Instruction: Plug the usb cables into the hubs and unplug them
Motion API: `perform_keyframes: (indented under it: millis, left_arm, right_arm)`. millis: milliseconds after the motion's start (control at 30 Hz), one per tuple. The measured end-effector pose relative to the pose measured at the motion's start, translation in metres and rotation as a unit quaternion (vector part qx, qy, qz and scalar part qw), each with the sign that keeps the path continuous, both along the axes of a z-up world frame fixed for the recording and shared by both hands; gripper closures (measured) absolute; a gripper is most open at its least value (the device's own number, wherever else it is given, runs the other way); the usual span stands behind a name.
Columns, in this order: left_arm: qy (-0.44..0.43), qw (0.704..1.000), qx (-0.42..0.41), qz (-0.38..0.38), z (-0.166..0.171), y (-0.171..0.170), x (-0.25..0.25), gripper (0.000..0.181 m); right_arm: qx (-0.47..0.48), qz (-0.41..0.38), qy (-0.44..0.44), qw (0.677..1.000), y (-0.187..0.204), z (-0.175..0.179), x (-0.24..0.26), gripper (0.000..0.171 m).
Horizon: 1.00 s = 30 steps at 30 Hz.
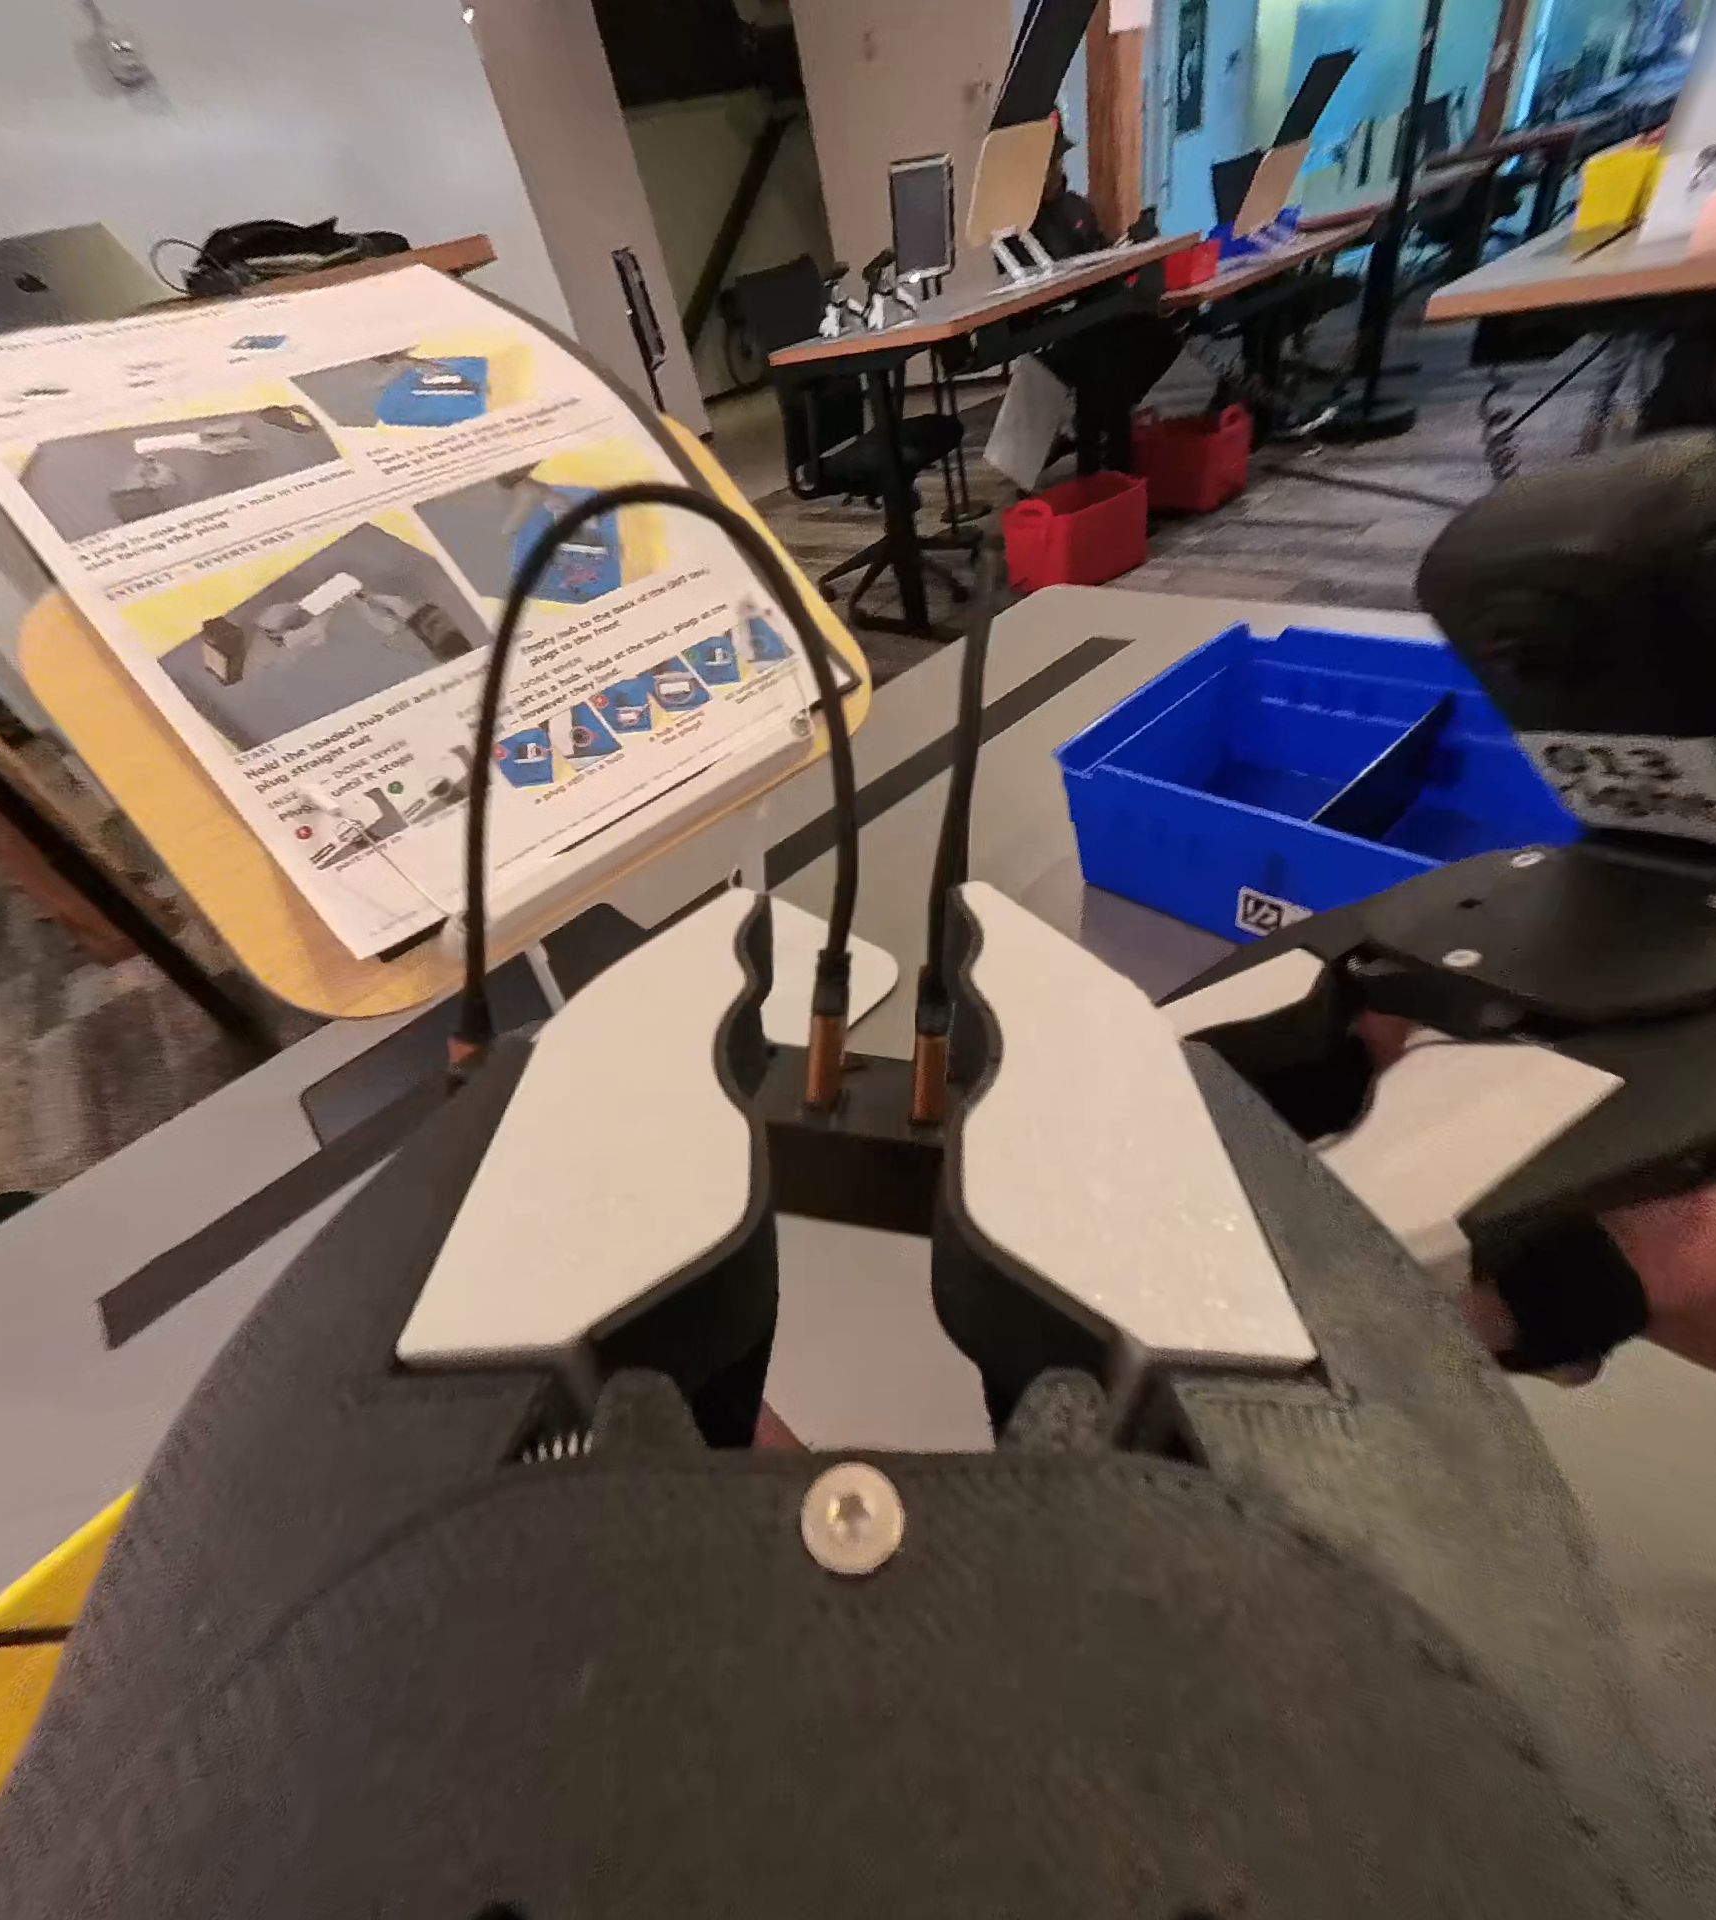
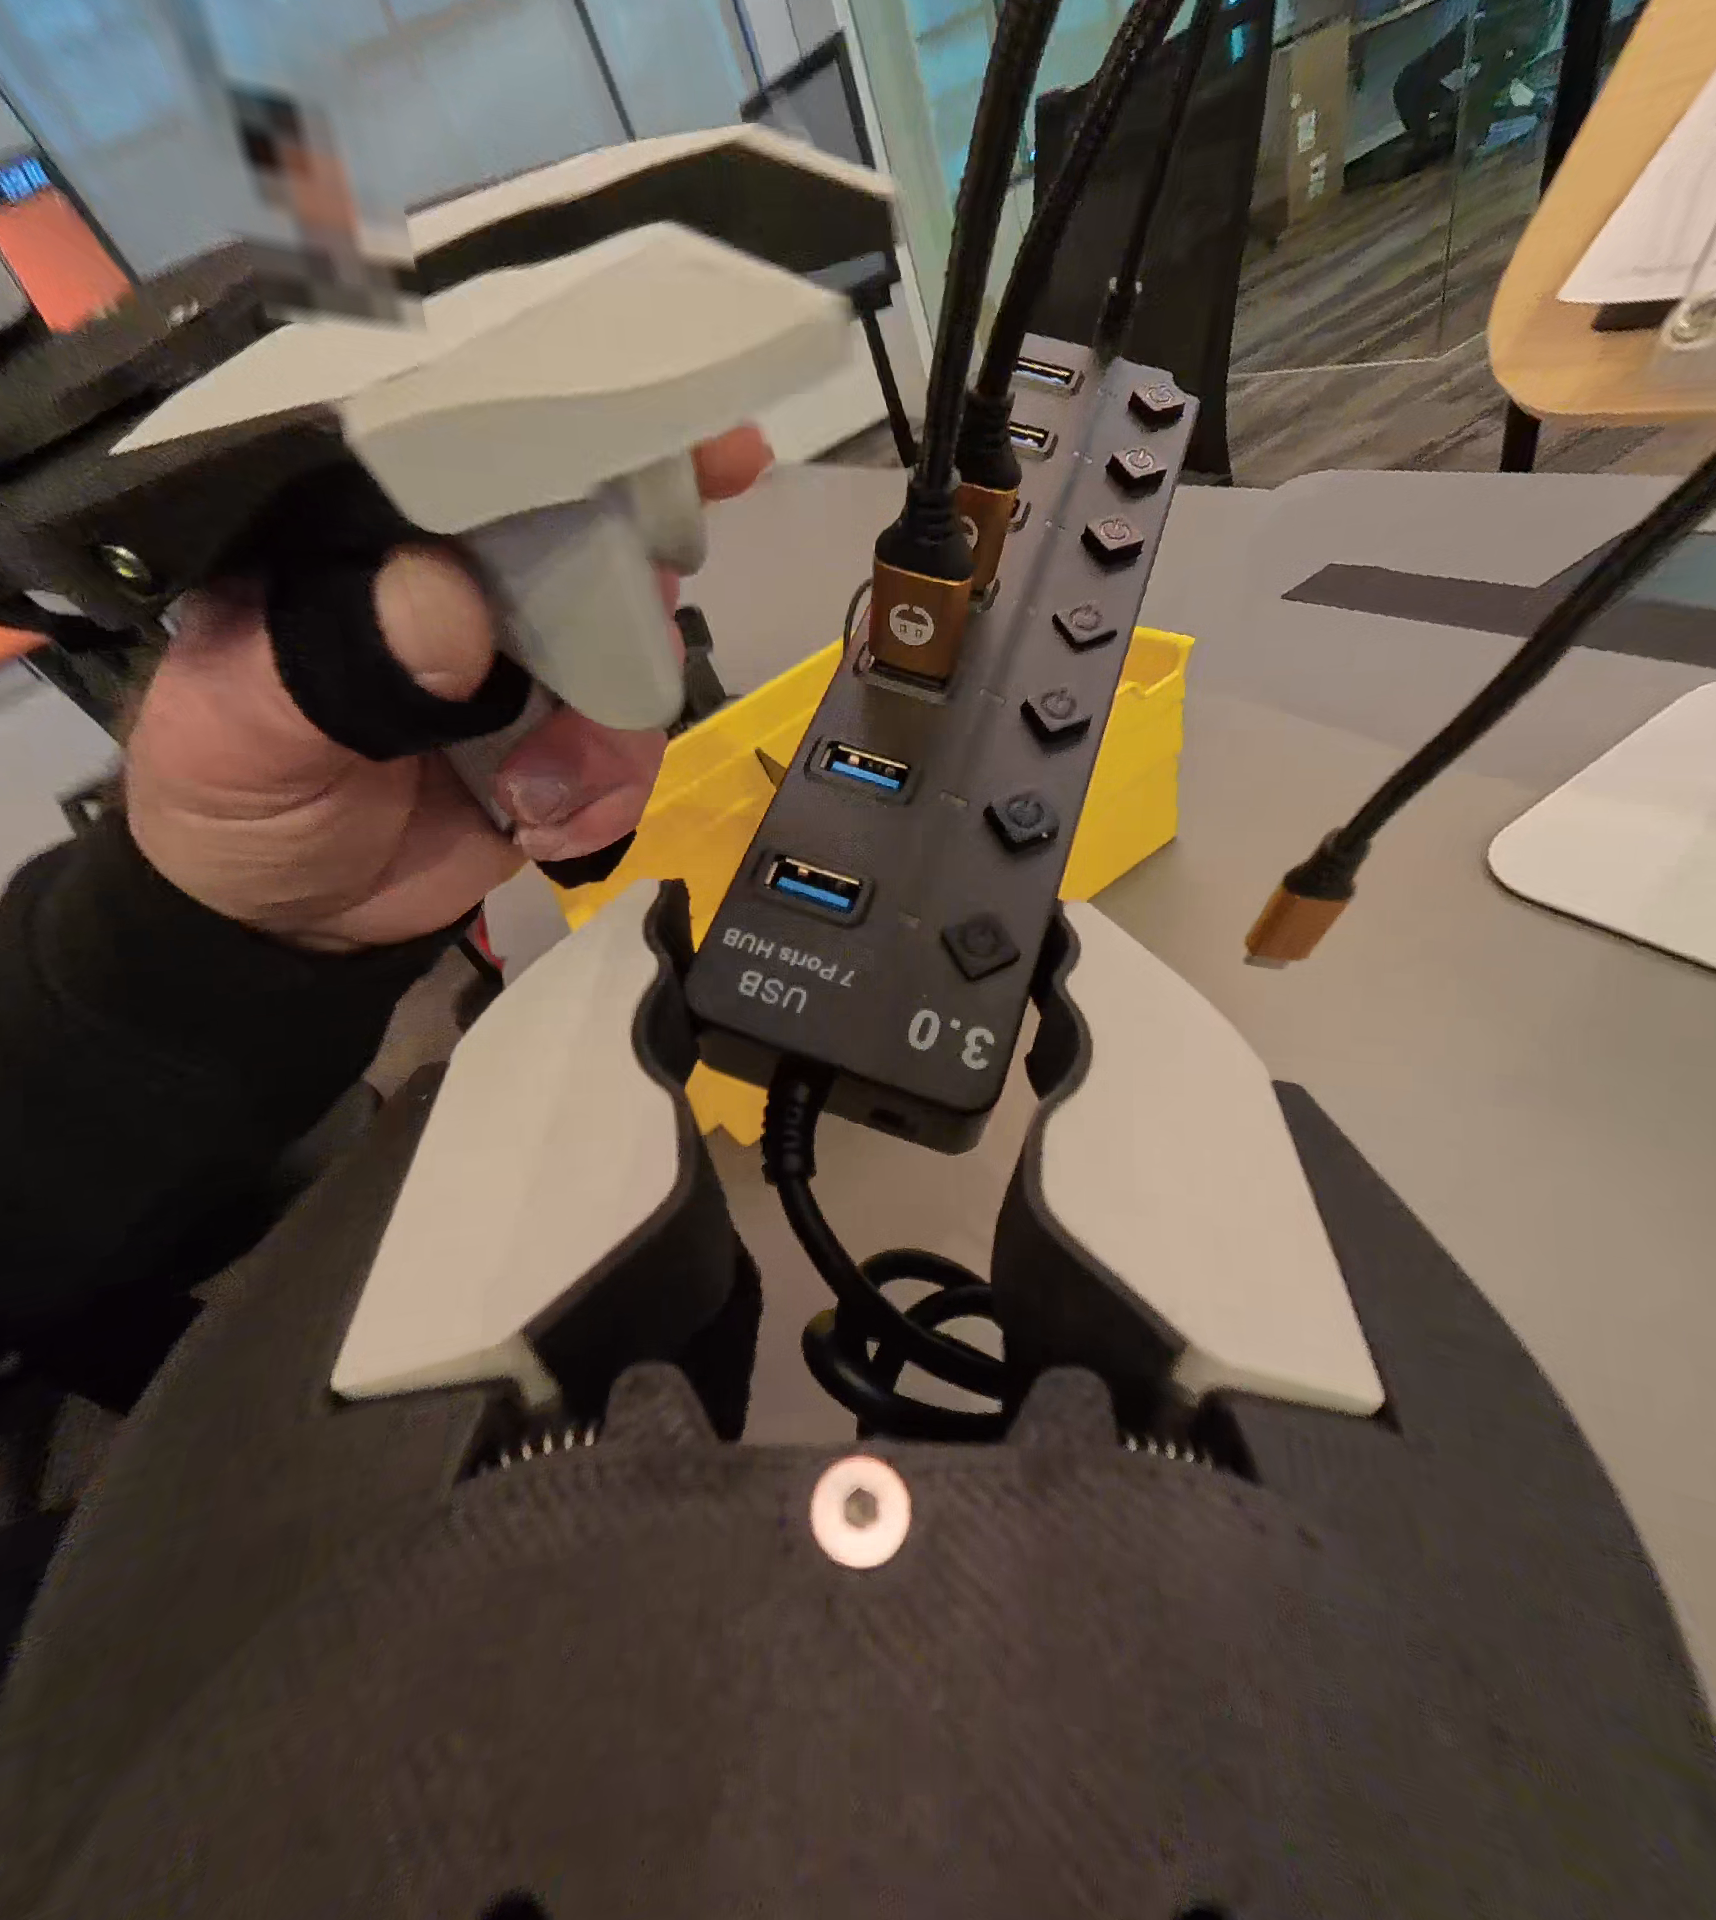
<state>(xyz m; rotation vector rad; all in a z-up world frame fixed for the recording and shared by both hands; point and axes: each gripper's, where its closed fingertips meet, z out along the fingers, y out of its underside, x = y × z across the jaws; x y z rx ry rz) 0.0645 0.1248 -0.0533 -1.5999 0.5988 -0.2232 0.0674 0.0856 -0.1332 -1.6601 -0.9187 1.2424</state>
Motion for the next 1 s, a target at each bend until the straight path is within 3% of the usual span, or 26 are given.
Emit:
perform_keyframes:
  millis: [133,267,400,467,533,633,667,867,1000]
  left_arm:
    - [-0.037,0.999,-0.028,0.001,-0.001,0.002,-0.015,0.142]
    - [-0.178,0.977,-0.099,-0.058,-0.007,0.000,-0.014,0.131]
    - [-0.343,0.906,-0.177,-0.175,-0.009,-0.006,0.007,0.098]
    - [-0.406,0.864,-0.195,-0.224,-0.005,-0.011,0.014,0.095]
    - [-0.423,0.844,-0.203,-0.260,-0.005,-0.017,0.022,0.092]
    - [-0.451,0.833,-0.166,-0.272,0.006,-0.021,0.018,0.107]
    - [-0.458,0.830,-0.161,-0.275,0.007,-0.022,0.016,0.120]
    - [-0.461,0.833,-0.155,-0.264,0.006,-0.021,0.014,0.122]
    - [-0.418,0.868,-0.130,-0.233,0.002,-0.018,0.009,0.123]
  right_arm:
    - [-0.028,0.000,0.059,0.998,0.010,0.009,0.015,0.109]
    - [-0.021,0.028,0.119,0.992,0.011,0.026,0.029,0.109]
    - [-0.002,0.080,0.150,0.985,-0.003,0.038,0.033,0.108]
    - [0.008,0.109,0.157,0.982,-0.013,0.040,0.031,0.109]
    - [0.010,0.138,0.153,0.979,-0.023,0.039,0.027,0.109]
    - [0.005,0.167,0.152,0.974,-0.034,0.035,0.020,0.108]
    - [0.001,0.177,0.162,0.971,-0.037,0.037,0.020,0.109]
    - [-0.025,0.185,0.175,0.967,-0.035,0.033,0.018,0.110]
    - [0.005,0.145,0.125,0.981,-0.019,0.029,0.027,0.103]
